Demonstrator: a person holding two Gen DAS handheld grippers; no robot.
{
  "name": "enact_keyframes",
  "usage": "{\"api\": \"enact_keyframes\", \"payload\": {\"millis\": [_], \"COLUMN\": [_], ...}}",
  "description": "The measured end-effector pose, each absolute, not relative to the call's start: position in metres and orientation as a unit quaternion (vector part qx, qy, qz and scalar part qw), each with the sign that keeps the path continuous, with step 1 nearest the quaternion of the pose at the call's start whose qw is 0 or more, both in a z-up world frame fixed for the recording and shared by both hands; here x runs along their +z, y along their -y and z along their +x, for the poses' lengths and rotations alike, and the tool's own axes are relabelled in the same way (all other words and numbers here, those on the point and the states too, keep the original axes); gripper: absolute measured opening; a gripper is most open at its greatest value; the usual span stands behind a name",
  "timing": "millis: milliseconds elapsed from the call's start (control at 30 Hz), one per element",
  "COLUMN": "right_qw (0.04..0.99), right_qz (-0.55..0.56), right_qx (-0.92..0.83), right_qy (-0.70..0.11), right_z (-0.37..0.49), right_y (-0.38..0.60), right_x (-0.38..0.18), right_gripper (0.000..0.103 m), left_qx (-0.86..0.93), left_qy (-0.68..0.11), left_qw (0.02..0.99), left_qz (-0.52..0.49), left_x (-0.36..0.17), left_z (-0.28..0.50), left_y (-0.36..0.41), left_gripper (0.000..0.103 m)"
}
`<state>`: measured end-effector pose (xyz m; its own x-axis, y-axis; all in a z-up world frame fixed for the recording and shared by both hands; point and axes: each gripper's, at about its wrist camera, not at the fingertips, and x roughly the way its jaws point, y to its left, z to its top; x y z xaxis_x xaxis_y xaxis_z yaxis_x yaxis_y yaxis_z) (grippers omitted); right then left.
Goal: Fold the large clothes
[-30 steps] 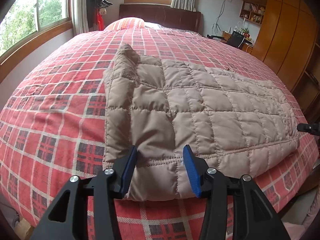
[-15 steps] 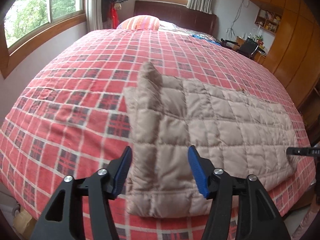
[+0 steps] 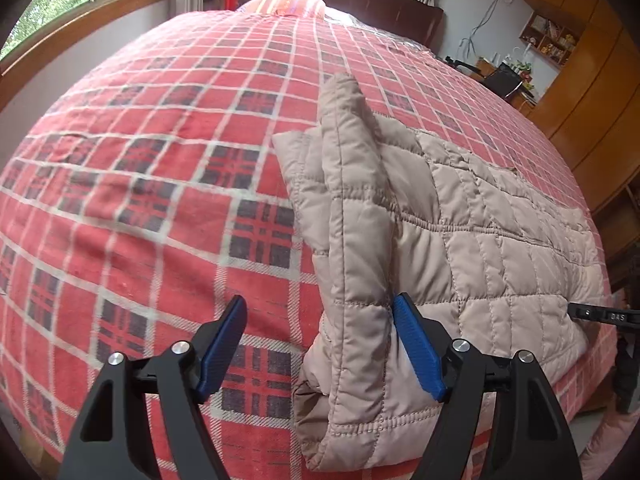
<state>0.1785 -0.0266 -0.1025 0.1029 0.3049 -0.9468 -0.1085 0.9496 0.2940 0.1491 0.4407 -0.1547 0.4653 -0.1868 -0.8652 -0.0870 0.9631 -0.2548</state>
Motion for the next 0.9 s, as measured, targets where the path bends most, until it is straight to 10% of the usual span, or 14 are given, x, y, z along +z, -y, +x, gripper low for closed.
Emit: {"api": "enact_keyframes", "payload": {"millis": [400, 733, 900], "right_qw": [0.739, 0.734, 0.731], "right_qz": [0.057, 0.05, 0.056], "right_qx": [0.123, 0.118, 0.121], "right_qy": [-0.66, -0.667, -0.669], "right_z": [0.18, 0.19, 0.191], "right_y": [0.034, 0.03, 0.032], "right_x": [-0.086, -0.105, -0.104], "right_gripper": [0.0, 0.0, 0.0], "left_qx": [-0.103, -0.114, -0.115], "left_qy": [-0.534, -0.535, -0.521], "left_qw": [0.81, 0.809, 0.817], "left_qz": [-0.218, -0.215, -0.219], "left_x": [-0.187, -0.171, -0.133], "left_z": [0.148, 0.15, 0.152], "left_y": [-0.447, -0.419, -0.404], "left_gripper": [0.082, 0.029, 0.023]}}
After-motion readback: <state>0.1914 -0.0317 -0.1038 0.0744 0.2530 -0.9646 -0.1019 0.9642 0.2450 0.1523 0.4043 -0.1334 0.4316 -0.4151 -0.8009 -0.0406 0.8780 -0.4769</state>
